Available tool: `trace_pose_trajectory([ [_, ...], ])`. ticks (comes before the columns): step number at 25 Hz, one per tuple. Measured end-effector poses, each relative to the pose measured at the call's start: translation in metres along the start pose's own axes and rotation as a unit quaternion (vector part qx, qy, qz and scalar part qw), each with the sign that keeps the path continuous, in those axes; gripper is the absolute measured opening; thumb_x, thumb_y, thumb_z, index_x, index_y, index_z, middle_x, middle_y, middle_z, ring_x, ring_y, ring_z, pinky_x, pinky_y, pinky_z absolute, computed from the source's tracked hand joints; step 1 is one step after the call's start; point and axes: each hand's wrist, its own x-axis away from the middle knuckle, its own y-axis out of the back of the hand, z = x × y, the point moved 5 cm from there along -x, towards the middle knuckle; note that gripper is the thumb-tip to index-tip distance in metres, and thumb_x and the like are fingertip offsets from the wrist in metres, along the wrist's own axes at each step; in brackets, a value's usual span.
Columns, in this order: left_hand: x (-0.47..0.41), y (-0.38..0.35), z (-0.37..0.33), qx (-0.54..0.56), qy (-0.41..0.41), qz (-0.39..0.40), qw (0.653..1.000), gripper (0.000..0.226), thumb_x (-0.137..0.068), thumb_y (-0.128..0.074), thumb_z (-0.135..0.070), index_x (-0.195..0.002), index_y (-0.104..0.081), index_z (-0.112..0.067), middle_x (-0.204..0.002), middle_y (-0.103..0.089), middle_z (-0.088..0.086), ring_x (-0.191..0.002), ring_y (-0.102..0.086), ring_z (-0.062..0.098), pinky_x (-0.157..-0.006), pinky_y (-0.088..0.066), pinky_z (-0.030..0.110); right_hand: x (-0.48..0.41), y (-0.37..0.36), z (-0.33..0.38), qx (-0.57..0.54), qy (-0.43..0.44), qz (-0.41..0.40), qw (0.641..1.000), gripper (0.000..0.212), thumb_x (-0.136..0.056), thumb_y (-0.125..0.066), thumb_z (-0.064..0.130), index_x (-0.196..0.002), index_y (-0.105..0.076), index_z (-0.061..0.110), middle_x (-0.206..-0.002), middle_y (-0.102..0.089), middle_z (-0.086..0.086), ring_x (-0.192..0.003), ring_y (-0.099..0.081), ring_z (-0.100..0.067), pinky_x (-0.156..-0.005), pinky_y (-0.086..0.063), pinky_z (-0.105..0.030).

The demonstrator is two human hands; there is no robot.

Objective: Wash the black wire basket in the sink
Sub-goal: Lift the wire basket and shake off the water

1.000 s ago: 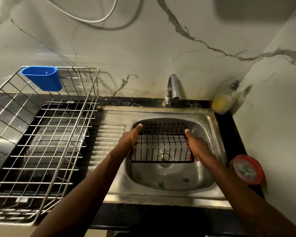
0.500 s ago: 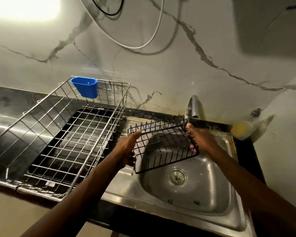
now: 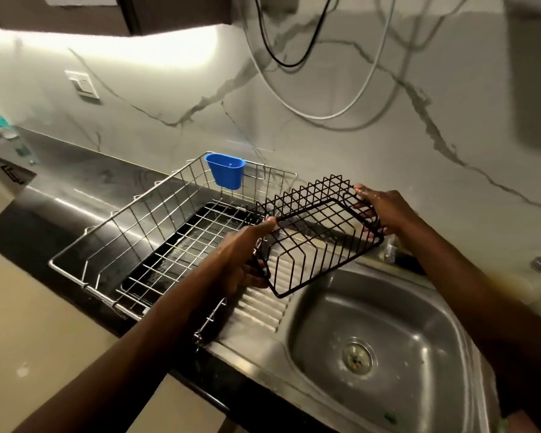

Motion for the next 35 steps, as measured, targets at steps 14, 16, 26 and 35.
trace_pose_trajectory([
  [14, 0.009, 0.161, -0.022, 0.121, -0.030, -0.114, 0.986, 0.072, -0.087, -0.067, -0.051, -0.146, -0.037, -0.024, -0.137, -0.039, 0.044, -0.104, -0.057, 0.057, -0.083, -0.056, 0.059, -0.056, -0.183, 0.163, -0.001, 0.128, 0.154, 0.980, 0.049, -0.077, -0.068, 0.063, -0.098, -0.077, 0.021, -0.091, -0.077, -0.001, -0.075, -0.068, -0.026, -0.066, -0.056, -0.043],
  [16, -0.008, 0.183, -0.014, 0.137, 0.001, -0.123, 0.983, 0.072, -0.089, -0.066, -0.046, -0.149, -0.031, -0.025, -0.146, -0.029, 0.042, -0.112, -0.050, 0.062, -0.078, -0.057, 0.058, -0.072, -0.224, 0.169, 0.043, 0.132, 0.180, 0.974, 0.050, -0.075, -0.063, 0.067, -0.092, -0.076, 0.021, -0.077, -0.074, 0.004, -0.070, -0.064, -0.021, -0.066, -0.052, -0.038],
  [26, -0.088, 0.203, 0.024, 0.125, 0.101, -0.102, 0.982, 0.072, -0.093, -0.061, -0.024, -0.154, -0.024, -0.020, -0.164, -0.004, 0.014, -0.139, -0.022, 0.055, -0.098, -0.040, 0.072, -0.154, -0.358, 0.093, 0.122, 0.039, 0.293, 0.948, 0.029, -0.101, -0.050, 0.040, -0.100, -0.058, 0.012, -0.087, -0.058, -0.006, -0.073, -0.048, -0.018, -0.071, -0.042, -0.035],
  [35, -0.126, 0.201, 0.047, 0.144, 0.181, -0.095, 0.968, 0.084, -0.088, -0.065, -0.029, -0.156, -0.017, -0.019, -0.163, -0.003, 0.021, -0.136, -0.026, 0.059, -0.106, -0.036, 0.067, -0.160, -0.383, 0.064, 0.180, 0.015, 0.326, 0.928, 0.038, -0.108, -0.037, 0.038, -0.079, -0.046, 0.017, -0.075, -0.046, -0.001, -0.066, -0.040, -0.014, -0.064, -0.039, -0.031],
])
